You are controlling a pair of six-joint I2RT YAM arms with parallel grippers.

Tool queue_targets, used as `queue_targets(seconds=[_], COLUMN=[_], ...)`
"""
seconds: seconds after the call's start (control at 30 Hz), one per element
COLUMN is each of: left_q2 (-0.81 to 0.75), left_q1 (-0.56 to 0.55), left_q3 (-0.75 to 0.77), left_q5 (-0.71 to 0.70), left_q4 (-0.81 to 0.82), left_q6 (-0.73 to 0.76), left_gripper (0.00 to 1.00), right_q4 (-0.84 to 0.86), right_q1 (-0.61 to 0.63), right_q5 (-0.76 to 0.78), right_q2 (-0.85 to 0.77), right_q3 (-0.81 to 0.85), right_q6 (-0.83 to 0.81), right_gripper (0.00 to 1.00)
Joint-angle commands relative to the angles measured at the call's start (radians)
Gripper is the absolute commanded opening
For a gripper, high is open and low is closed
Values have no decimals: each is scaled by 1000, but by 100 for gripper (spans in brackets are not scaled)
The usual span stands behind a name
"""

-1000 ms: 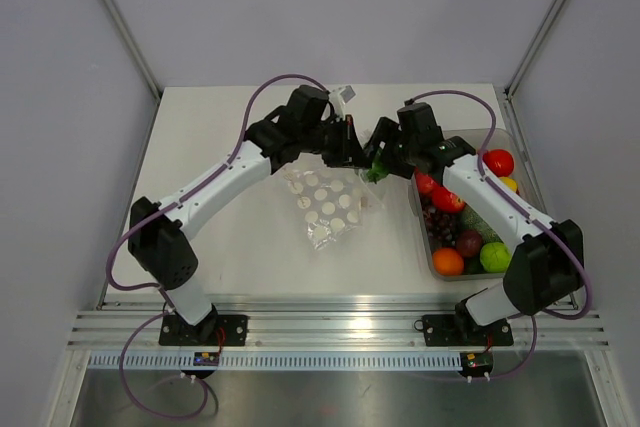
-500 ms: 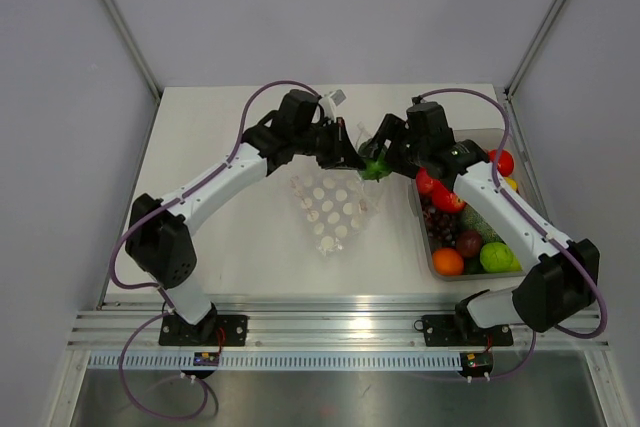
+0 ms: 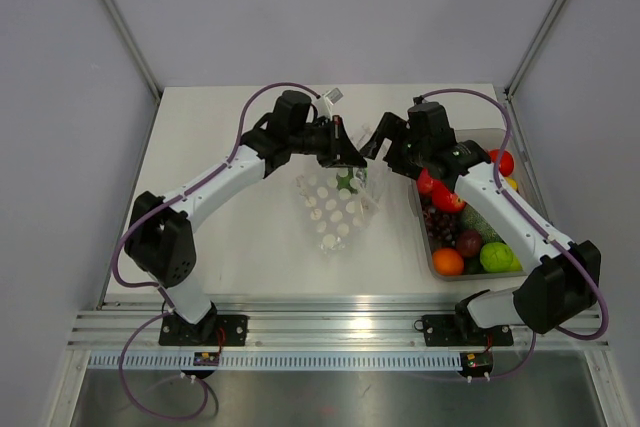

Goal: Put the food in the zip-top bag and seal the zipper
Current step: Place the fake fruit in the zipper food storage bag.

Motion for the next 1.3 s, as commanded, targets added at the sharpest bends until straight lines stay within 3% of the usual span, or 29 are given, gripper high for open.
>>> queue_targets(seconds=[0.0,0.1,0.47,0.67,0.77,0.8,0.9,1.07,1.27], left_q2=[-6,-7,-17,-29,-33,-35,-47,-70,-92], left_q1=[9,14,25,28,31,32,51,72,72], left_q3=[7,12,-2,-2,7,15,64,211,239], left_q5=[58,66,64,56,46,38,-23,-158,-209], left_q4=[115,117,83,58,16,-7,-141,-428,-497], left_q6=[-24,-24,1,13,36,48,116,260,274], left_gripper=[0,0,0,0,0,0,0,0,0], right_q4=[-2,-17,-86,-106,-106,-101,-103,-86,-37], right_q1=[9,10,7,7,7,7,7,7,9], right_q5=[-31,-22,109,78,49,50,67,132,159], right_q2=[-5,-10,-111,-73,-63,-62,-54,7,137], right_q3=[11,28,68,44,18,10,4,28,73], right_q6=[-4,-14,-57,-72,-75,-78,-90,-121,-147], right_gripper=[97,97,58,46,30,20,7,0,0])
